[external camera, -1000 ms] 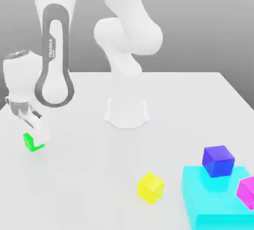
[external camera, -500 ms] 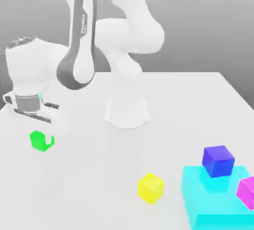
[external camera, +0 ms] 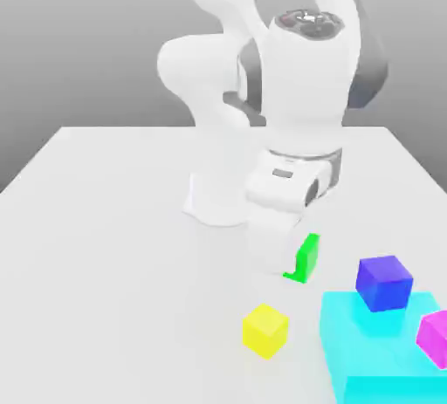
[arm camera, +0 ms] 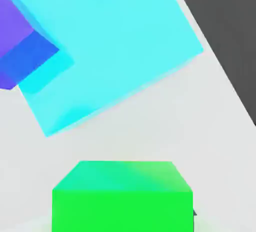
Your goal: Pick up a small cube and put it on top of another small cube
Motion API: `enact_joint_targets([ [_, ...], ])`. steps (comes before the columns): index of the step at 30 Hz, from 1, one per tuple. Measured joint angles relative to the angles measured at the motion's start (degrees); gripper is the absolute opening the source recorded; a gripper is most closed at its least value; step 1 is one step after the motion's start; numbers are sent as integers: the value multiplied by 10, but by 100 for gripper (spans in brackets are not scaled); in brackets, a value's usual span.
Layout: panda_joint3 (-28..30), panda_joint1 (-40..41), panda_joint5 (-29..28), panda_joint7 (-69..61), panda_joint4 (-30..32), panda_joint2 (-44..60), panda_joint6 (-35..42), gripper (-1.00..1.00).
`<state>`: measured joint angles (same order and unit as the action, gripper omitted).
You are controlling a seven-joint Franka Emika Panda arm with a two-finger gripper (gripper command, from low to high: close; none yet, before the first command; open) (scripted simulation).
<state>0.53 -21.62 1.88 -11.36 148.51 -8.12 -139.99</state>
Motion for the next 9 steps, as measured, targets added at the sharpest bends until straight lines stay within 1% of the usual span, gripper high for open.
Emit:
enact_joint_targets([
  [2,-26,-34,-5,-35,-11,7,2,-100],
  [5,-42,-58,-14,-53,-7,59,-55,-100],
  [6,-42,-61,-16,-54,-5,70,-68,100],
  [9,-42,-66,-16,-54,-5,70,-68,100],
])
